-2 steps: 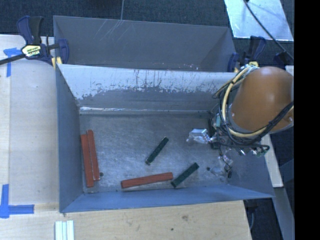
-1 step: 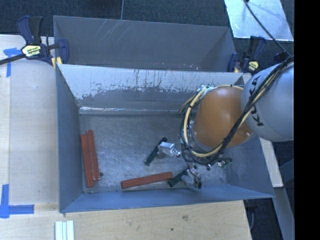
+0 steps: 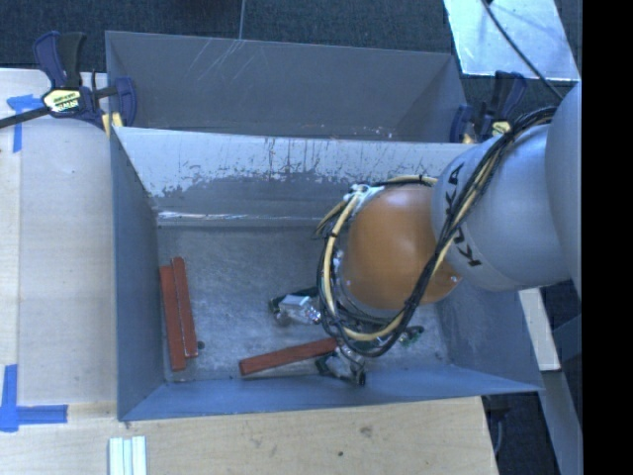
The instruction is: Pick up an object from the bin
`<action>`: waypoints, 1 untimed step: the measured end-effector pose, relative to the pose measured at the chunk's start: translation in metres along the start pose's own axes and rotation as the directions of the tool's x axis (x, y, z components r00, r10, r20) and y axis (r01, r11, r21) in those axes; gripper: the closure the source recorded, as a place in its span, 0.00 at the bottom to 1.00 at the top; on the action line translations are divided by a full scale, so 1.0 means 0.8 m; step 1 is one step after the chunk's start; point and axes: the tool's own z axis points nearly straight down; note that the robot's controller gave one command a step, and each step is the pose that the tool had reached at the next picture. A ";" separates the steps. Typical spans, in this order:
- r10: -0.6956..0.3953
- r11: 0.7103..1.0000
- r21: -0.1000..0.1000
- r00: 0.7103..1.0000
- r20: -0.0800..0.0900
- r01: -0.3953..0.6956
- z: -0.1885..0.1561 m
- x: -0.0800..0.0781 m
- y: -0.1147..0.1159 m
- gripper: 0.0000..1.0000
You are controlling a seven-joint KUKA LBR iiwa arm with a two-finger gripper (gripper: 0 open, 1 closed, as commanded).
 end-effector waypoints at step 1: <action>0.008 1.000 -0.002 1.000 -0.008 -0.008 -0.002 0.004 -0.003 1.00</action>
Offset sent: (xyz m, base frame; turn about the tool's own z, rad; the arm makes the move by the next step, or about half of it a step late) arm 0.0000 0.0000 0.0000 0.0000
